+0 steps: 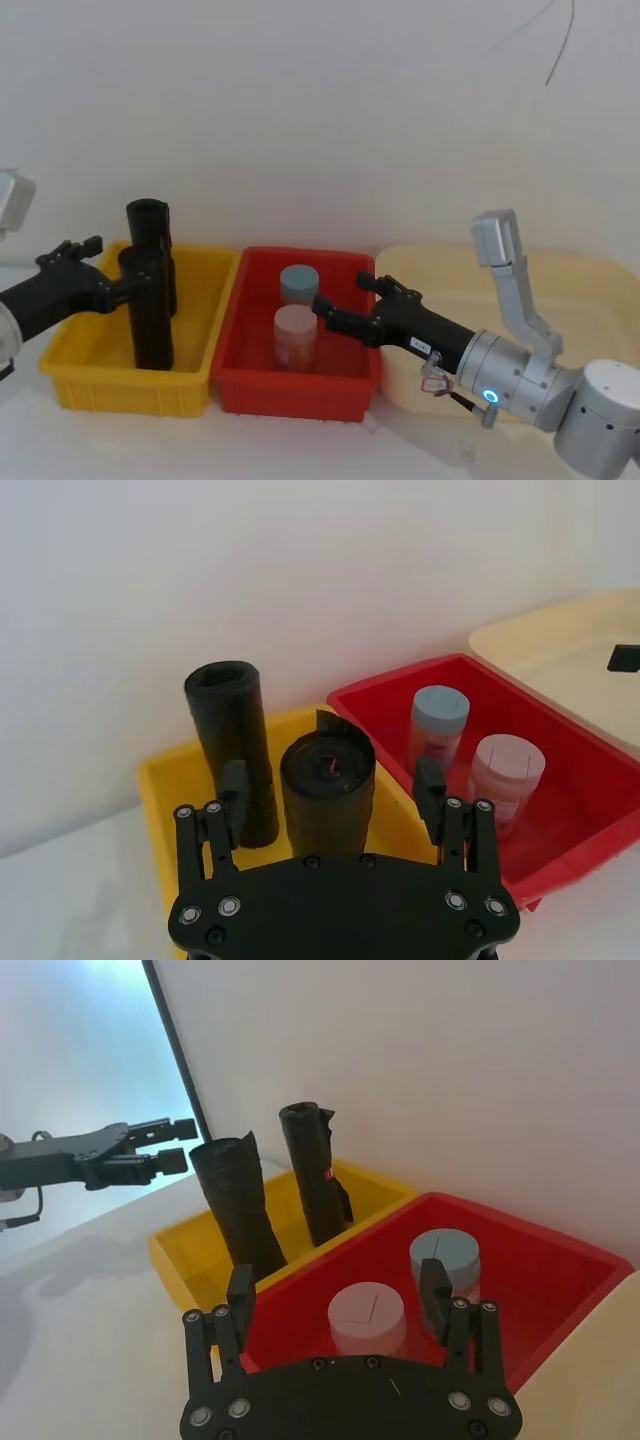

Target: Pick up the garbage bag with the one hand and transfer it to the other hand.

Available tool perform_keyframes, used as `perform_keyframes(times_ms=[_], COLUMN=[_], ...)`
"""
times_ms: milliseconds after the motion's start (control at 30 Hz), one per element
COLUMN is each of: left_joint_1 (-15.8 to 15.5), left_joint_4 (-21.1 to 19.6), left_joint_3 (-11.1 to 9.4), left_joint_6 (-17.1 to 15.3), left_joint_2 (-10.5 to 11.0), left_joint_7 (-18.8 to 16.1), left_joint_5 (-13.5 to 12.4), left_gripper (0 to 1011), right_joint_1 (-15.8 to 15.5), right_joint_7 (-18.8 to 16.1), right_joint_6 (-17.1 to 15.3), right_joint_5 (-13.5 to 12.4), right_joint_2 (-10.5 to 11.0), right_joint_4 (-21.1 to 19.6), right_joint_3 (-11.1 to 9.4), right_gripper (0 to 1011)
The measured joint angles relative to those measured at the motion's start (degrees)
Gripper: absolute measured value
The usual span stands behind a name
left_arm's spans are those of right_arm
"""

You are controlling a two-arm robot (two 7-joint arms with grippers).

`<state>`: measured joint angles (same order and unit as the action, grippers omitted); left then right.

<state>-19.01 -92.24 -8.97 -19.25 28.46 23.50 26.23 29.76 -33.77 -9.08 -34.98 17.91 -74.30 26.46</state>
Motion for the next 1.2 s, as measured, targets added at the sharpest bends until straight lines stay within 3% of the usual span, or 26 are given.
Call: perform_keyframes(times_ms=[700, 1200], left_joint_1=[-7.14, -10.06], left_joint_4=[9.56, 14.59], left_joint_3=[-5.38, -7.83], left_joint_6=[1.2, 1.45], left_joint_2=[-1.3, -2.52], left_joint_7=[1.12, 3.23], left_joint_5=[-2.05, -1.38], left_gripper=[1001, 1001], right_joint_1=[-0.32, -0.41], right_joint_7=[0.59, 1.16], right_joint_6=[0.14, 0.23], right_joint_5=[-1.54, -2.38], right_joint_2=[0.82, 1.04], right_joint_4=[1.11, 1.9], right_joint_3=[0.22, 0.54], right_gripper=[1001, 1001])
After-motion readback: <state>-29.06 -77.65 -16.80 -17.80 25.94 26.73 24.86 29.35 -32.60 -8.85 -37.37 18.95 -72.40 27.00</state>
